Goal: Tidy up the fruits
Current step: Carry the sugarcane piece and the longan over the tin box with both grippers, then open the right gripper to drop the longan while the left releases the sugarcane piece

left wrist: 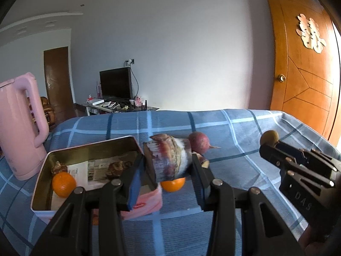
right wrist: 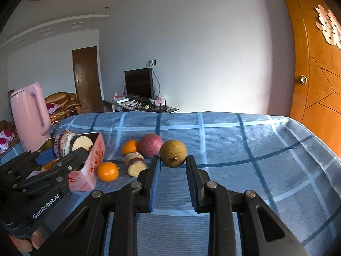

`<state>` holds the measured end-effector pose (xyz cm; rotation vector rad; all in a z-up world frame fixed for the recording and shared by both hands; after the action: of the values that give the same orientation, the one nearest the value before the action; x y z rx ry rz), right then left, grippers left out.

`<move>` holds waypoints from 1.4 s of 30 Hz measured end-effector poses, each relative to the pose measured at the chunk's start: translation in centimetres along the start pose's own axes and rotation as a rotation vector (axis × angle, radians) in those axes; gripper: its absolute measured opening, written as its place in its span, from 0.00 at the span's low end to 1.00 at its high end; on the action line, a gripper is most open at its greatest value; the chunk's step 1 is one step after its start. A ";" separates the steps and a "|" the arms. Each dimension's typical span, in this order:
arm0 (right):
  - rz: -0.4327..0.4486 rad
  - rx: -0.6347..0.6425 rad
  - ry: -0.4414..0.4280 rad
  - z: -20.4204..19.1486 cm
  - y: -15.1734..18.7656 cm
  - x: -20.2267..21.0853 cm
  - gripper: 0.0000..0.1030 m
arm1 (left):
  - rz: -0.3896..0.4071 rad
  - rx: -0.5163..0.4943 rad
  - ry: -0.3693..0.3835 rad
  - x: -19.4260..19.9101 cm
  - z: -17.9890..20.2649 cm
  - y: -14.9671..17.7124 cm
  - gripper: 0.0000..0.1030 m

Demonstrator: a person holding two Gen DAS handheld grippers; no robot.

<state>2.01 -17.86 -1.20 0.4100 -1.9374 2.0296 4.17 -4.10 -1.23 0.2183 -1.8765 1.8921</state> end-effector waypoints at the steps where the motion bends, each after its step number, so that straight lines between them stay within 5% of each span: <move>1: -0.001 0.000 -0.006 -0.4 -0.1 -0.1 0.26 | 0.003 0.005 -0.005 0.0 -0.4 -0.1 0.43; 25: 0.022 0.009 -0.192 -13.3 -3.0 -4.4 0.26 | 0.014 0.096 -0.182 -0.9 -13.4 -2.0 0.43; 42: -0.091 0.035 -0.189 -16.6 -3.1 -10.4 0.26 | -0.089 0.062 -0.243 -3.7 -15.0 -1.9 0.43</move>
<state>12.80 -1.34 -3.41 0.7082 -1.9520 2.0332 11.31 9.67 -1.92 0.5650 -1.9268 1.9367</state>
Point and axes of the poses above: each gripper's, at about its wrist camera, not at the fingertips, and x roughly against the way its jaws point, z to its right, y to its underside, the point moved 4 cm from there along -x, roughly the way its jaws point, and after that the axes turned 3 degrees about x, right-handed, at the moved point
